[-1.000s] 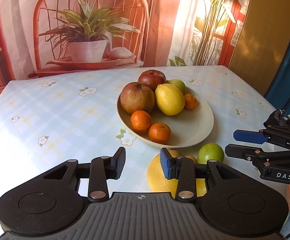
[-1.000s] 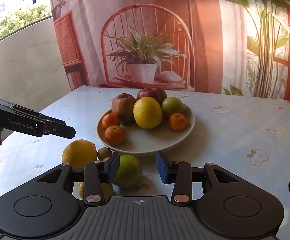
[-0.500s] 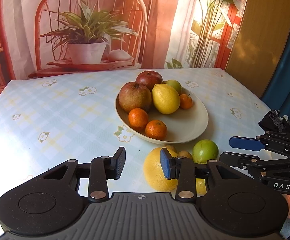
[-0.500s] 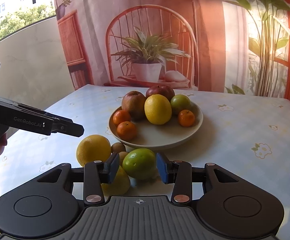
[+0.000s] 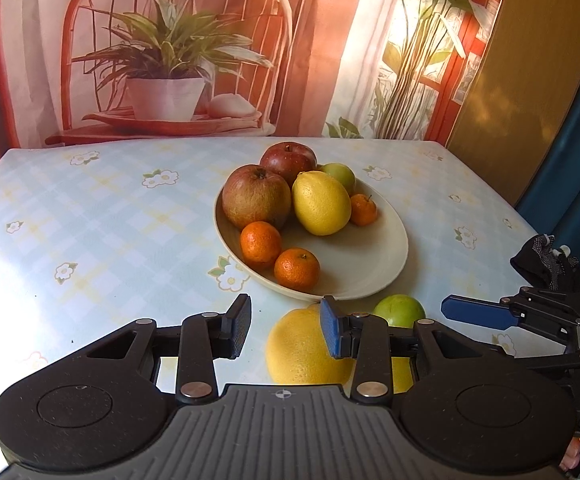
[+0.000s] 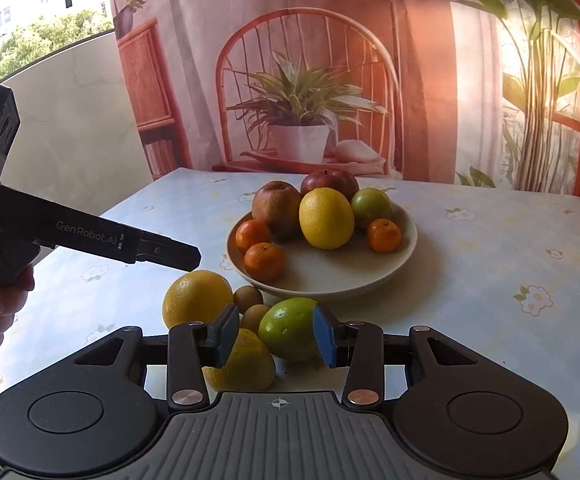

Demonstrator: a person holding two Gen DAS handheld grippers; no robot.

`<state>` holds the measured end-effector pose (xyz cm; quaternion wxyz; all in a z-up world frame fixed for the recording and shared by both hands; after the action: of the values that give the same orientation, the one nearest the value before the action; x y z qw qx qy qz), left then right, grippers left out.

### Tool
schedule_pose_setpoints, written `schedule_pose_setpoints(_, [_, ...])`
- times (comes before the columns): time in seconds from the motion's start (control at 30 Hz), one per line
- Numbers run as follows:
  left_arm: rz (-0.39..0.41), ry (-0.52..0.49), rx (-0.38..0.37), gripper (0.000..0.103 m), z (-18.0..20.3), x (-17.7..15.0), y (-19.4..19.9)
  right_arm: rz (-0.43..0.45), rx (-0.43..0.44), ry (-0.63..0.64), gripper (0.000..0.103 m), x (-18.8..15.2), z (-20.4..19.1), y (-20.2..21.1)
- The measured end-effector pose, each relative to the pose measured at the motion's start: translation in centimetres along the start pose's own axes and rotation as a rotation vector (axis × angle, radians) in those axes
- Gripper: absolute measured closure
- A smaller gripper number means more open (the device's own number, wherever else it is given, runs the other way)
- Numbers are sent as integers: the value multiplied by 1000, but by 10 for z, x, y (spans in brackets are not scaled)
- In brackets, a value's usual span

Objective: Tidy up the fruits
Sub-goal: 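Close the left tool on the yellow grapefruit while the right tool approaches the green citrus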

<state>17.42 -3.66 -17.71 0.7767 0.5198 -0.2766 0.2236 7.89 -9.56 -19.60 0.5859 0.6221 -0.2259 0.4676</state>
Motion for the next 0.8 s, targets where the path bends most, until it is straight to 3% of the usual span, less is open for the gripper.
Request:
schedule_pose_setpoints(0.47, [-7, 1, 7, 62, -21, -6, 1, -8, 24, 50, 65, 12, -11, -8])
schedule_pose_setpoints(0.8, [-11, 48, 58, 63, -52, -12, 11, -57, 107, 153, 65, 23, -52, -34])
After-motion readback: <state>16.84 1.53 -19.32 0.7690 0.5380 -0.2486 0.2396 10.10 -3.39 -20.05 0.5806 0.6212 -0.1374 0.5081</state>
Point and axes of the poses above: each gripper's, at about its wrist camera, not at the fingertips, and y roughly against the way its jaws point, z to its right, x to its top, the point moved 7 cm from there along -y, roughly the way its jaws point, and after that the axes turned 13 degrees about y, right-handed, at the moved point
